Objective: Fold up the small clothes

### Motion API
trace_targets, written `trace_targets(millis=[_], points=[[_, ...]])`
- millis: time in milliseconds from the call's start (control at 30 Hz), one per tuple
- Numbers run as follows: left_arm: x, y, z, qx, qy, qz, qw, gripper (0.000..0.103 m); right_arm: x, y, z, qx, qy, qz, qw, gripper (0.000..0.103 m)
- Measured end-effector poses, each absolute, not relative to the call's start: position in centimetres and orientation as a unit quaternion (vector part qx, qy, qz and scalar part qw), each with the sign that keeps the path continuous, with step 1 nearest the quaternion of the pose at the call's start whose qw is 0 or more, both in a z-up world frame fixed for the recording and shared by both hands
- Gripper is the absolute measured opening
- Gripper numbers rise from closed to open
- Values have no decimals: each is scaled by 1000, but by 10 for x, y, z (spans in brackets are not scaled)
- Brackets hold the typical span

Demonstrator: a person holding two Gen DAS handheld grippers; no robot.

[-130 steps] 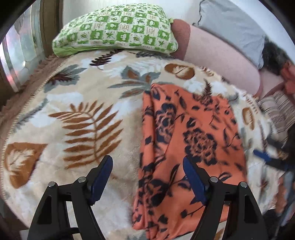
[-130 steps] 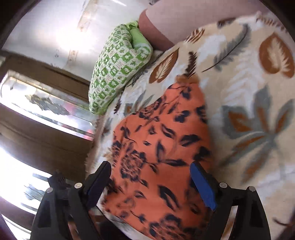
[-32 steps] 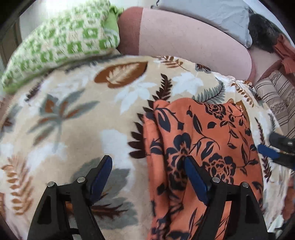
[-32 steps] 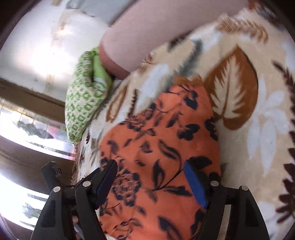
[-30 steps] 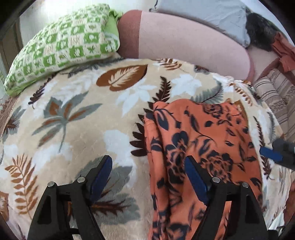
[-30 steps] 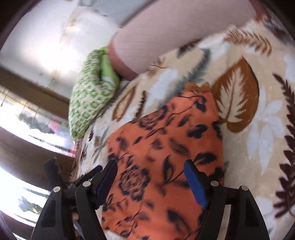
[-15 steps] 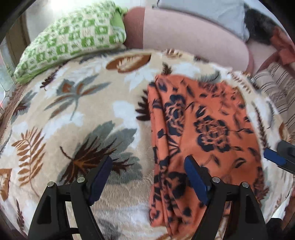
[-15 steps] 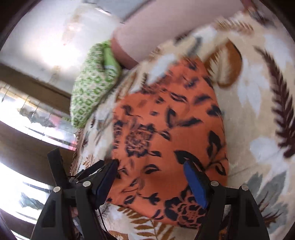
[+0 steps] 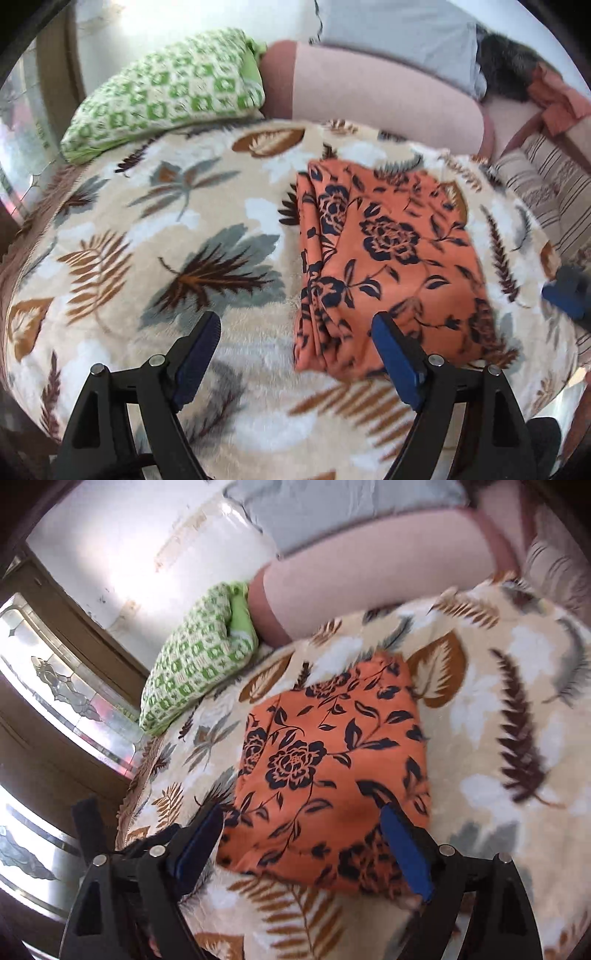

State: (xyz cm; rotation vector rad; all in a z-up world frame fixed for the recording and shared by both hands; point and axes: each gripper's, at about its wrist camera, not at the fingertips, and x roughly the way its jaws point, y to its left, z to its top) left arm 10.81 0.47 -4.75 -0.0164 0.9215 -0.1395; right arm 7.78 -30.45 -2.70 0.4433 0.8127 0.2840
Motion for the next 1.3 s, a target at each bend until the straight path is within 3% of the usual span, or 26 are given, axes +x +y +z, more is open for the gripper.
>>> trace_targets(millis=[367, 433, 600, 1300], points=[[30, 24, 6, -22, 373, -53, 926, 87, -15, -262, -25, 64, 377, 57, 922, 89], [19, 25, 15, -22, 360, -50, 932, 91, -25, -256, -12, 40, 355, 45, 933, 89], [-1, 19, 32, -6, 340, -48, 939, 94, -40, -251, 11, 21, 323, 33, 946, 89], [-3, 10, 39, -5, 346, -41, 937, 95, -32, -245, 10, -3, 340, 22, 940, 89]])
